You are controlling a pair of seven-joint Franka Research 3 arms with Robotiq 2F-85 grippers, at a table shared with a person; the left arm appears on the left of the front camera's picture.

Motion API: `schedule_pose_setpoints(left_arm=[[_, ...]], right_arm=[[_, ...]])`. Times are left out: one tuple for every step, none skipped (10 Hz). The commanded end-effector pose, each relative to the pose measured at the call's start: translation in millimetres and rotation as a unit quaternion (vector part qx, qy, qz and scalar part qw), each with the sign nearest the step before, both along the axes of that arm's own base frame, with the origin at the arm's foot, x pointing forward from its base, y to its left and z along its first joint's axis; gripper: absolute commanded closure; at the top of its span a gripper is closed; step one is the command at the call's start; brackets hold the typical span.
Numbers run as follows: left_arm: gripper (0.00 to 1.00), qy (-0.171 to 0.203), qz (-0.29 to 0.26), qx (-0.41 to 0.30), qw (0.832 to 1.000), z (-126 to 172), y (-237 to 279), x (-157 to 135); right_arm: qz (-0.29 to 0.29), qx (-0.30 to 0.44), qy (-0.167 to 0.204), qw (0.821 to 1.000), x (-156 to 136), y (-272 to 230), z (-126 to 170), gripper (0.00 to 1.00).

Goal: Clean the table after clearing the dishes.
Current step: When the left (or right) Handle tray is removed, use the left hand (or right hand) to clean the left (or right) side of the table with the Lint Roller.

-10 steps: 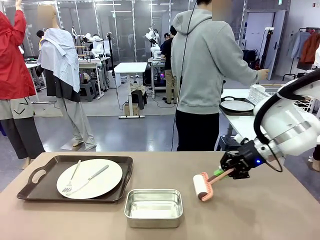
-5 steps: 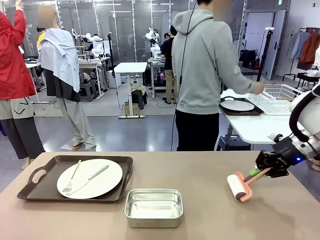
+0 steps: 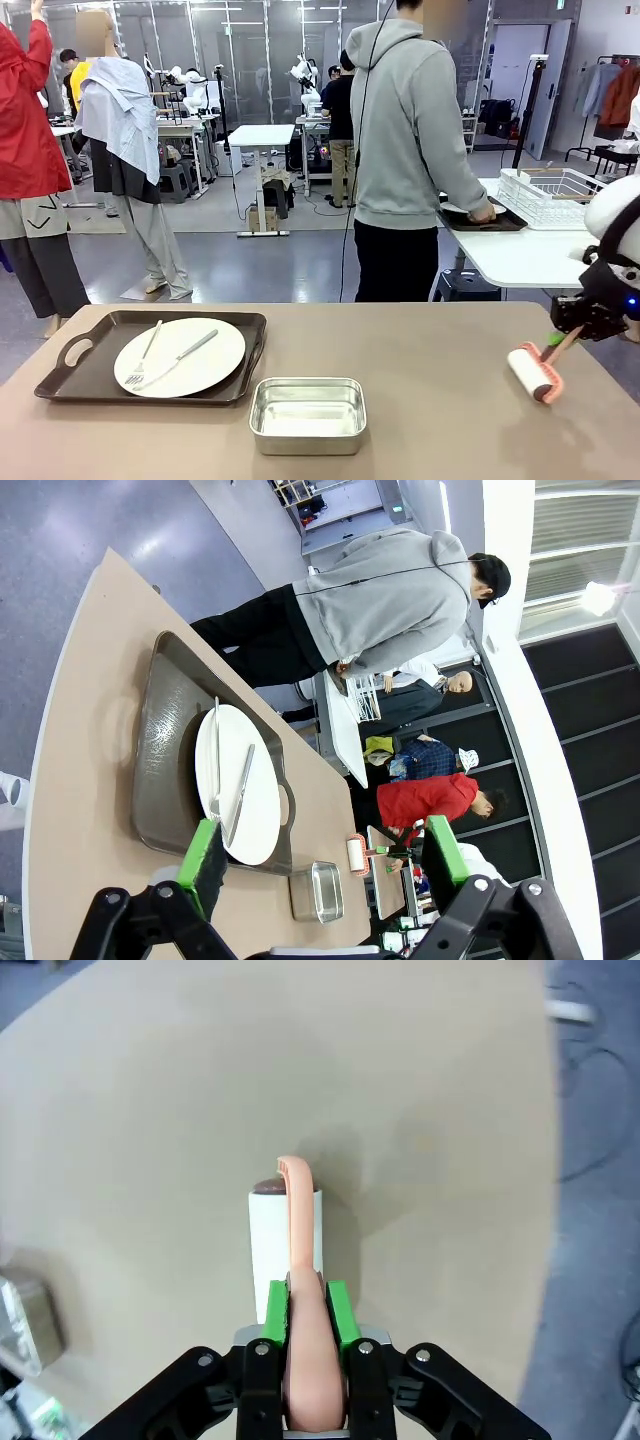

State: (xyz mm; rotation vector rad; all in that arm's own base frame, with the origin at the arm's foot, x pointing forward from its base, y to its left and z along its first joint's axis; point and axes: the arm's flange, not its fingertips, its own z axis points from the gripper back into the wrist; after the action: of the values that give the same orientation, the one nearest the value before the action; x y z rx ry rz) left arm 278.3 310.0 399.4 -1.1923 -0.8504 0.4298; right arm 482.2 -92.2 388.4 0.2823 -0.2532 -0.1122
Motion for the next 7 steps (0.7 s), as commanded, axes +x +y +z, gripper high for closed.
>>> schedule_pose_setpoints(left_arm=[[0.0, -0.007, -0.002, -0.005, 1.0, 0.3, 1.6, -2.8], [0.0, -0.007, -0.002, -0.005, 1.0, 0.3, 1.6, -2.8], [0.0, -0.007, -0.002, -0.005, 1.0, 0.3, 1.6, -2.8], [0.0, -0.007, -0.002, -0.005, 1.0, 0.3, 1.6, -2.8], [0.0, -0.007, -0.002, -0.005, 1.0, 0.3, 1.6, -2.8], [0.0, -0.007, -0.002, -0.005, 1.0, 0.3, 1.6, -2.8], [0.0, -0.007, -0.002, -0.005, 1.0, 0.3, 1.6, -2.8]], right_arm=[[-0.071, -0.142, 0.028, 0.987, -12.8, -10.1, -47.1, 0.8], [-0.073, -0.154, 0.024, 0.985, -16.4, -6.0, -35.7, 0.8], [-0.059, -0.146, 0.013, 0.987, -22.1, 5.7, -21.3, 0.8], [-0.053, -0.152, -0.021, 0.987, -31.6, 23.2, -0.7, 0.8], [-0.048, -0.164, -0.048, 0.984, -44.7, 34.8, 25.0, 0.8], [-0.041, -0.173, -0.07, 0.982, -63.4, 31.0, 75.4, 0.8], [-0.047, -0.179, -0.09, 0.978, -74.4, 30.2, 106.1, 0.8]])
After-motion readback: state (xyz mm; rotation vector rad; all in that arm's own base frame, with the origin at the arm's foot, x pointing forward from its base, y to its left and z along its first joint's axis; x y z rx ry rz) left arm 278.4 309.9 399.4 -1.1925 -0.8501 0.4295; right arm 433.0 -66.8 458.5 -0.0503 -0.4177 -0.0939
